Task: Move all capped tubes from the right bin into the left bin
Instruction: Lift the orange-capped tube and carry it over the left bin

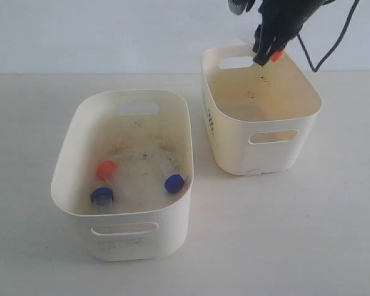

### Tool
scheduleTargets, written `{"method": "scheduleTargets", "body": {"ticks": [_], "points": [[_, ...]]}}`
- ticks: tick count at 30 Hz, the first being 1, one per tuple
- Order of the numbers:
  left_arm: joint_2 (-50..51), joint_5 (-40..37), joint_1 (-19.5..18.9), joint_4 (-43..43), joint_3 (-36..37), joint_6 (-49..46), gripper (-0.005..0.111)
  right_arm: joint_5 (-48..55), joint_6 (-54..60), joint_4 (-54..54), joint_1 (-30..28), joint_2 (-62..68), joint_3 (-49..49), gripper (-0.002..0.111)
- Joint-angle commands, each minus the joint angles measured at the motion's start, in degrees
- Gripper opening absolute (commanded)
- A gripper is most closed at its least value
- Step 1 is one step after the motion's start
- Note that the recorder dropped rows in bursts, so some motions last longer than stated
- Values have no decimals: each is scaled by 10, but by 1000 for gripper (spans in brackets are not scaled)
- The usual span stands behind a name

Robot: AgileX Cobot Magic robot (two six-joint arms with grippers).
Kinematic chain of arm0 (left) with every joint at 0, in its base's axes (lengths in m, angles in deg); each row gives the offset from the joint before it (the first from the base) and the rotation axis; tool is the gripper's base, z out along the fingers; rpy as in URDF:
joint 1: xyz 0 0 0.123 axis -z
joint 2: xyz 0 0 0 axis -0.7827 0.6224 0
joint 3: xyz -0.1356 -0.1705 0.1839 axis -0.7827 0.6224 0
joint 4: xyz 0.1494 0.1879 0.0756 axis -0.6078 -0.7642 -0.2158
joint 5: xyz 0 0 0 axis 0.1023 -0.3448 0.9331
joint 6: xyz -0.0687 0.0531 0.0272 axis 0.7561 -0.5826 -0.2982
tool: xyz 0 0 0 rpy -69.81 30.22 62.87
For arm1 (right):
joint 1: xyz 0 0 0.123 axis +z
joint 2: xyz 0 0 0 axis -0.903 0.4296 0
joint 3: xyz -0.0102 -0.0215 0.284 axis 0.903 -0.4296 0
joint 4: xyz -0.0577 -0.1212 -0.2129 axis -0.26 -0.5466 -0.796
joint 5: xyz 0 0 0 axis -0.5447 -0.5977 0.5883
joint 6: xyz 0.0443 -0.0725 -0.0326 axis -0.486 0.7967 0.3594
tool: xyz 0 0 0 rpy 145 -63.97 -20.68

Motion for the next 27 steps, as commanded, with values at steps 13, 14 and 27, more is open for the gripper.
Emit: {"method": "scheduleTargets", "body": {"ticks": [13, 14, 27], "points": [[0, 3, 0, 4, -2, 5, 4, 271, -159, 401, 31, -89, -13, 0], [0, 3, 0, 4, -2, 5, 4, 271, -159, 401, 43, -88, -19, 0], [0, 3, 0, 4, -2, 5, 4, 103, -213, 399, 173, -77, -109, 0]]}}
